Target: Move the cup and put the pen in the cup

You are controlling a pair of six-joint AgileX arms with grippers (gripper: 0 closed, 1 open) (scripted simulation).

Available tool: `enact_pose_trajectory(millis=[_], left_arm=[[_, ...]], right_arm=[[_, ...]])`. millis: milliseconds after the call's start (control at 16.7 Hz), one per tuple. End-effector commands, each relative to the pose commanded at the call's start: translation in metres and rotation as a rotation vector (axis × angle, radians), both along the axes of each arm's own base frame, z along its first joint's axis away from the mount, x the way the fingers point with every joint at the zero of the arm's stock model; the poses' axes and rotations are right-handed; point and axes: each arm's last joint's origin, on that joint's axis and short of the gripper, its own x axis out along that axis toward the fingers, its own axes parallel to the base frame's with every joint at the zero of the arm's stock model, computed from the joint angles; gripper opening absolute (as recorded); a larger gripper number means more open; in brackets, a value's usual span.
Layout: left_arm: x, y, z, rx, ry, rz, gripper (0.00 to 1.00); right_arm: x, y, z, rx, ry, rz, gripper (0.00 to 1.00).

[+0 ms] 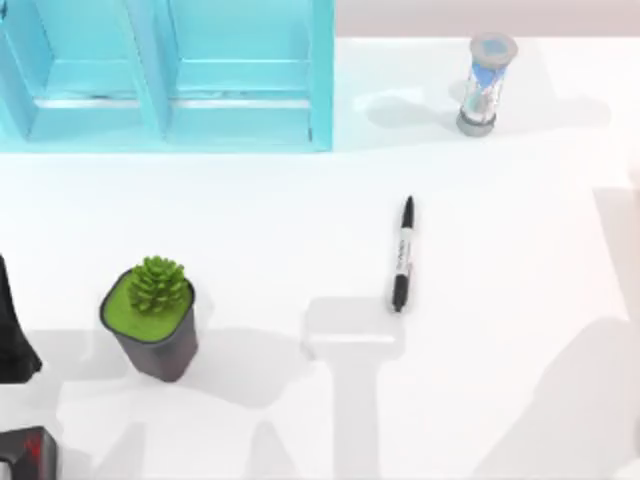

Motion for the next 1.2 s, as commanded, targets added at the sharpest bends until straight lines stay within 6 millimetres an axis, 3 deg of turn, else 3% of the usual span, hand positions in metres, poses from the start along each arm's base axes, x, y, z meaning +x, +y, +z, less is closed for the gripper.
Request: enact_pose_trajectory(millis=[180,960,1200], left_arm=[[0.0000,0.0000,0.0000,0.000,0.000,0.000,1.00],[0.0000,0.0000,0.0000,0.000,0.000,0.000,1.00],[0.0000,0.0000,0.0000,0.000,0.000,0.000,1.00]], right_arm=[[0.0000,0.0000,0.0000,0.000,0.000,0.000,1.00],[0.0000,0.0000,0.0000,0.000,0.000,0.000,0.02],[0.0000,0.0000,0.0000,0.000,0.000,0.000,0.00]])
